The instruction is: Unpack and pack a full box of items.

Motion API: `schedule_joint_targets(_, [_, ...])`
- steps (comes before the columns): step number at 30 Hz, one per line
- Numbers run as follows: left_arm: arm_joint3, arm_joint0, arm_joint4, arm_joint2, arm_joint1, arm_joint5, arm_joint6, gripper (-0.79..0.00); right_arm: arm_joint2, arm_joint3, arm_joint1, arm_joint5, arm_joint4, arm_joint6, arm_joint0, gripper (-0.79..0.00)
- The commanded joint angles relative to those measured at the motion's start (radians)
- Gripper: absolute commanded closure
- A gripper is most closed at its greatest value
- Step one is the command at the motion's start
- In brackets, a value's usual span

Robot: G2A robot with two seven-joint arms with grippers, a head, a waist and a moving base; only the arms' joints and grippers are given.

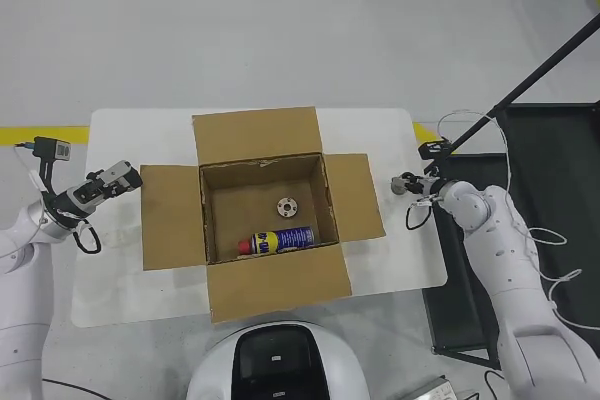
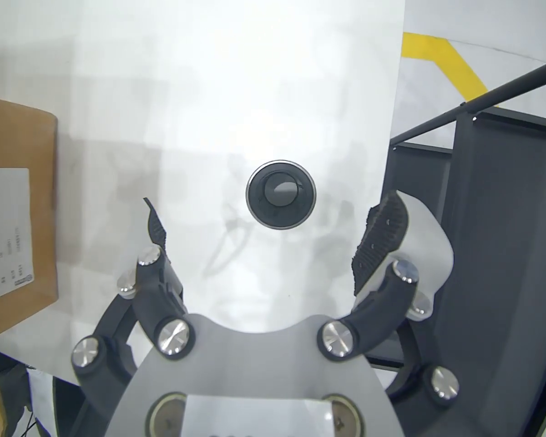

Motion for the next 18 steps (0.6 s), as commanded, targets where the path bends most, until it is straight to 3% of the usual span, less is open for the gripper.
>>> schedule_joint_targets(1, [0.0,0.0,0.0,0.0,0.0,0.0,0.0,-0.785,-0.027,0.053,-0.008,0.019,-0.002,-0.013,0.032,-0.785])
schedule_joint_targets(14, [0.0,0.0,0.0,0.0,0.0,0.0,0.0,-0.785,-0.154,0.299,-0.057,0.037,0.01,-0.046,0.194,-0.785])
schedule_joint_targets(15, [0.0,0.0,0.0,0.0,0.0,0.0,0.0,-0.785,-0.16,0.313,-0.06,0.034,0.01,-0.048,0.202,-0.496])
schedule_joint_targets(16, [0.0,0.0,0.0,0.0,0.0,0.0,0.0,-0.785,-0.166,0.325,-0.063,0.032,0.01,-0.051,0.209,-0.296])
schedule_joint_targets(18, [0.0,0.0,0.0,0.0,0.0,0.0,0.0,-0.785,-0.177,0.344,-0.068,0.029,0.009,-0.056,0.221,0.0])
